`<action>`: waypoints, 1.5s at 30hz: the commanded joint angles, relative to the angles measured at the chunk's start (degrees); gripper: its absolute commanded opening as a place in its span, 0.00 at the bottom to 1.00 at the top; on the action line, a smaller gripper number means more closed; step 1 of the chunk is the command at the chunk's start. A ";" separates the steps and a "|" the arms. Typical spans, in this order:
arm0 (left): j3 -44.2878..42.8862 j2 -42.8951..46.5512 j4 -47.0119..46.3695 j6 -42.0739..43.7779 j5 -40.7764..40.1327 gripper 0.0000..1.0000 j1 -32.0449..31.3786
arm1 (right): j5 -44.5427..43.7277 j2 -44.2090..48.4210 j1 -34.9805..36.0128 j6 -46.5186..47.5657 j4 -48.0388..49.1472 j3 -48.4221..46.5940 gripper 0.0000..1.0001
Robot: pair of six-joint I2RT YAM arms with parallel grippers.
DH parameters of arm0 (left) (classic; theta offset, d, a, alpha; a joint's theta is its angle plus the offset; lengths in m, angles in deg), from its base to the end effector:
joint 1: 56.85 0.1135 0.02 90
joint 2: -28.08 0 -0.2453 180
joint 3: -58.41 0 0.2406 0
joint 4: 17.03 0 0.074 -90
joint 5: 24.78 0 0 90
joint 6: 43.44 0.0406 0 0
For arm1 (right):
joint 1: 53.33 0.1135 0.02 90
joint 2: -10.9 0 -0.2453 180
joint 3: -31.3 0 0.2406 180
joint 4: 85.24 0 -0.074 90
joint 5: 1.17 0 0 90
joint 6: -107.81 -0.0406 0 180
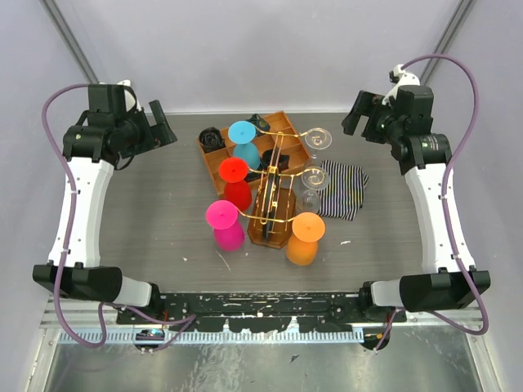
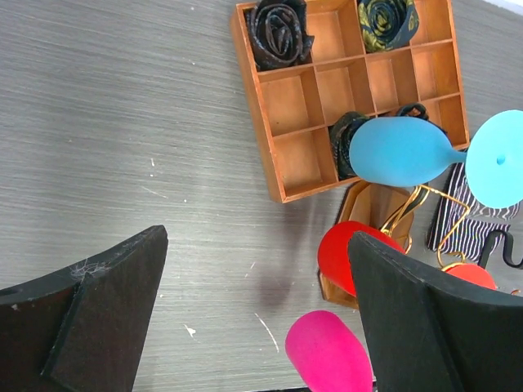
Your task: Take the wine glass off the wine glass rack
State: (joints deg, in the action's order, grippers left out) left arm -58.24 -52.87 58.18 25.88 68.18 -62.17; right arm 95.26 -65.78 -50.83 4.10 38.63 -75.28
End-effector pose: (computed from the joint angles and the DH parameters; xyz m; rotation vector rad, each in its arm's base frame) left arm 0.2638 -0.0267 0.4233 -0.2768 2.2599 -0.2988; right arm 0.2742 0.0165 0.4216 0.1281 2.0338 0.2919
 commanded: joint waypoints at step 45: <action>10.01 5.64 -1.47 -2.18 -0.28 0.99 -2.37 | 9.47 -40.48 -3.07 -13.87 1.23 12.30 1.00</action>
State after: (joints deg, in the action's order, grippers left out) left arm -48.45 -48.28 56.48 23.43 68.42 -64.46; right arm 117.16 -103.31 -51.88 -11.81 42.49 -62.08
